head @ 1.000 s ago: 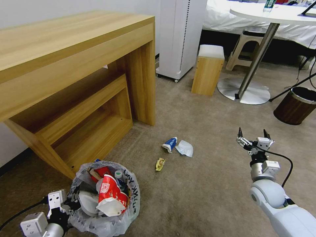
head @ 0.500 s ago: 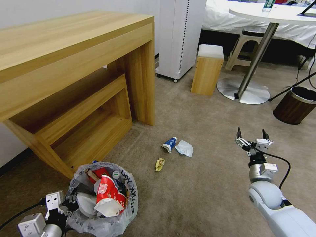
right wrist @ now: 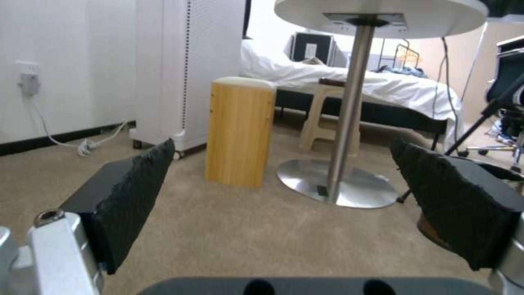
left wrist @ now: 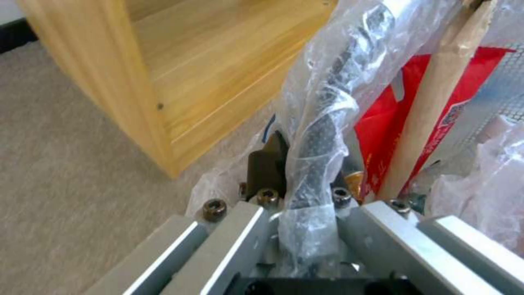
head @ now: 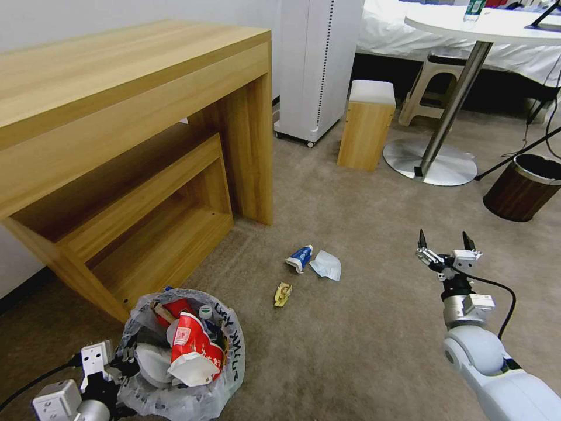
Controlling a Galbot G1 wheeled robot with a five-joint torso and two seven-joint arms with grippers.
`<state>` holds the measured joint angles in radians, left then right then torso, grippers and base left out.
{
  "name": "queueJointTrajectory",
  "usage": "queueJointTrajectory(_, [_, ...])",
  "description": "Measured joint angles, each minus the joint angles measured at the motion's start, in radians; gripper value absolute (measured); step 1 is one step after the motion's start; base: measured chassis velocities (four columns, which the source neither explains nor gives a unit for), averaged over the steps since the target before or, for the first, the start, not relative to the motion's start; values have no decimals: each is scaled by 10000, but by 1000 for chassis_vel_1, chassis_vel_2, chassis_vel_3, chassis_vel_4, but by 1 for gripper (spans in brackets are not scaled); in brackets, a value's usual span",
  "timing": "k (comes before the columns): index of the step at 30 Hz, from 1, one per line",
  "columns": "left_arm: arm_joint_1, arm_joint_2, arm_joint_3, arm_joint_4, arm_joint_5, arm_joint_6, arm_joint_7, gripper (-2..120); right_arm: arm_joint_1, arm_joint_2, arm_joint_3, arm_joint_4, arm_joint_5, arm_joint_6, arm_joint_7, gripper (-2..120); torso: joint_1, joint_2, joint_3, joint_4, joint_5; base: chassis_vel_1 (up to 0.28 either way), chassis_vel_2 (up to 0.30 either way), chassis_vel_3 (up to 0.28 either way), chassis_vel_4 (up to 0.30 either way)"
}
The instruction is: Pick up the trash bin and place the garbage on the floor into it.
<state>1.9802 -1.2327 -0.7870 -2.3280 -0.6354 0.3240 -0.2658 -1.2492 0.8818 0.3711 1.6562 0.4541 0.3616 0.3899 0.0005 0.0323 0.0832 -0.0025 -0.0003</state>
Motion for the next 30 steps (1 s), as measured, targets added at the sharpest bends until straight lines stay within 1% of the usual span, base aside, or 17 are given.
queueJointTrajectory(3, [22,8,4,4,12,-1,3,0,55,5,-69,-54,-5,13,-7,100,0,0,2,2,7,-196,197,192,-215])
queueJointTrajectory(4, [36,22,13,4,14,2,6,0,68,6,-91,-65,-7,16,-13,100,0,0,2,2,0,-228,221,221,-222])
queueJointTrajectory(6, [59,41,22,4,7,20,21,0,80,7,-108,-69,-7,19,-22,100,0,0,1,2,-1,-228,233,236,-222])
queueJointTrajectory(7, [77,66,24,3,-13,53,25,0,98,11,-135,-91,-9,31,-34,100,0,0,3,5,3,-228,244,223,-216])
queueJointTrajectory(9, [85,81,24,0,-22,73,26,0,100,13,-148,-101,-11,37,-42,100,1,0,3,4,5,-224,242,223,-216])
queueJointTrajectory(14, [180,290,-29,-122,-238,335,298,0,192,32,-282,-177,-16,183,-72,100,1,0,3,0,2,-222,213,209,-210])
queueJointTrajectory(15, [197,361,-49,-142,-297,404,395,0,274,51,-351,-225,-17,309,-117,100,1,-1,3,3,5,-170,142,115,-157])
queueJointTrajectory(20, [262,483,-69,-141,-329,505,581,0,387,76,-465,-279,0,413,-155,100,1,-1,3,3,2,-93,107,65,-82])
queueJointTrajectory(23, [314,620,-112,-138,-439,634,652,0,467,87,-548,-328,-4,423,-162,100,1,-1,-1,2,2,0,0,0,0])
queueJointTrajectory(27, [317,830,-199,-136,-617,760,665,0,397,-9,-677,-175,153,154,-142,100,1,0,-1,1,2,0,0,0,0])
queueJointTrajectory(29, [314,926,-207,-108,-686,780,662,0,275,-172,-949,145,716,-517,-70,100,0,0,0,1,2,0,0,0,0])
queueJointTrajectory(30, [282,932,-194,-78,-699,780,655,0,221,-281,-1169,387,1242,-896,-34,100,1,-1,0,1,3,0,0,0,0])
